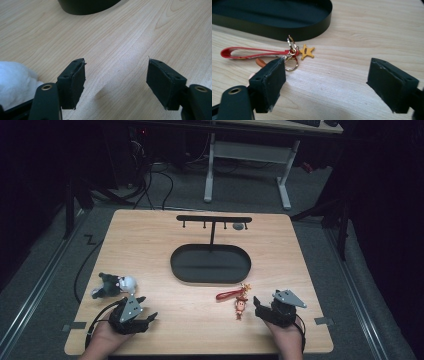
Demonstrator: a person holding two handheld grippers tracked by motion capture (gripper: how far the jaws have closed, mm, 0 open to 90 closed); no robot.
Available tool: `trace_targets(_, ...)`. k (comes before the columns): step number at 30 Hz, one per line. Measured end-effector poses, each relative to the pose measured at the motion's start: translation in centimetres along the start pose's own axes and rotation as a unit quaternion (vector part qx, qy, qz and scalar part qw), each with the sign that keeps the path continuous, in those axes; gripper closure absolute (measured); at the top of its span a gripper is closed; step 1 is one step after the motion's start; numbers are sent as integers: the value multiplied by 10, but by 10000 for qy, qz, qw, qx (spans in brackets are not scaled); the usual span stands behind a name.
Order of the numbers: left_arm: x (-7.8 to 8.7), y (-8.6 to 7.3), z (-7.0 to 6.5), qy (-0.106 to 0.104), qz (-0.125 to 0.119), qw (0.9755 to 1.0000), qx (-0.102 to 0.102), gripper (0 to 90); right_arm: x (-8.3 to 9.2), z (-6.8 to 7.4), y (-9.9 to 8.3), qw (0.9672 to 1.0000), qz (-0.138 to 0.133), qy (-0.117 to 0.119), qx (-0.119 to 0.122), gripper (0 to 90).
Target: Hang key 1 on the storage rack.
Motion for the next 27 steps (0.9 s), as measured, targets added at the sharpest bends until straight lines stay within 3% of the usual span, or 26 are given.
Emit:
trace_targets(4, 1, 1, 0, 1, -16, 10000, -7, 312, -5, 6, -4, 9999, 99, -45, 128, 140)
trace_targets(8, 1, 1, 1, 3, -43, 10000, -4, 312, -5, 12, -6, 9997, 210, 147, -5, 139)
trace_targets(11, 2, 1, 1, -7, -51, 10000, -8, 312, -6, 13, -6, 9997, 165, 62, 144, 138)
trace_targets(27, 3, 1, 0, -31, -81, 10000, -18, 312, -6, 14, -3, 9997, 96, 11, 246, 138)
Point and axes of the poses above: each handheld gripper's, and its own axes: x roughly backward along the jaws, y roughly out of its top, z roughly to its left, the point moved 7 cm from there along -x, roughly forward along the jaws, and after that the axes turned 15 degrees about -x, right-handed, at the moved point
